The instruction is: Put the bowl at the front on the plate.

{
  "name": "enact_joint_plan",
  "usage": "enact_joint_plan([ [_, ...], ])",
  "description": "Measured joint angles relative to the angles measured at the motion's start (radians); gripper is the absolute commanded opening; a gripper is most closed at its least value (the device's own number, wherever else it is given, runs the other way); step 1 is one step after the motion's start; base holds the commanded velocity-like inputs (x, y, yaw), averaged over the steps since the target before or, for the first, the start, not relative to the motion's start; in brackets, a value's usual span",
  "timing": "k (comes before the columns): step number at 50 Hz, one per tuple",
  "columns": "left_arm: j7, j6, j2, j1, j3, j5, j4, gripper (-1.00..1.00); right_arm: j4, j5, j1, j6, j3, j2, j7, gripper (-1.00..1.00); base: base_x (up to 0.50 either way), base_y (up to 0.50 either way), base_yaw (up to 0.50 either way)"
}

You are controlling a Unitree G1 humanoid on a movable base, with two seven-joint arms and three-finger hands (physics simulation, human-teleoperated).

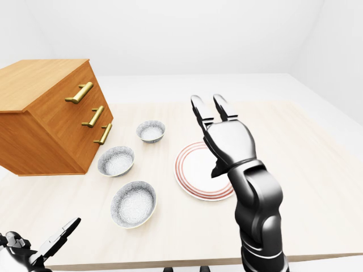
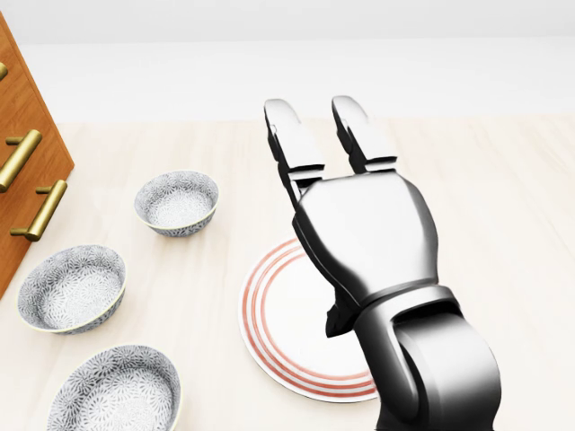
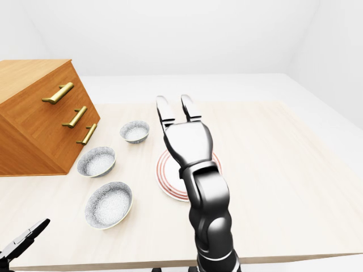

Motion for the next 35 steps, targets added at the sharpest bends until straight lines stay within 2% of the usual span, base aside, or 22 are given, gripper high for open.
enact_joint_plan([
  [6, 0.001, -0.003, 0.001, -0.002, -0.001, 0.004, 0.004, 1.0, -0.035, -0.19, -0.011, 0.0, -0.01, 0.048, 0.0, 1.0, 0.0, 0.0, 0.0],
  [13, 0.003, -0.001, 0.0, -0.001, -0.002, 0.005, 0.0, 1.0, -0.062, -0.311, 0.022, 0.0, 0.001, 0.07, 0.0, 1.0, 0.0, 0.0, 0.0],
  [26, 0.001, -0.001, -0.002, 0.0, 0.0, 0.005, -0.005, 1.0, -0.054, -0.412, 0.142, 0.0, 0.086, 0.076, 0.0, 1.0, 0.0, 0.0, 0.0],
  [35, -0.002, 0.005, -0.004, 0.001, 0.003, 0.003, -0.011, 1.0, -0.016, -0.439, 0.157, 0.0, 0.155, 0.062, 0.0, 1.0, 0.0, 0.0, 0.0],
])
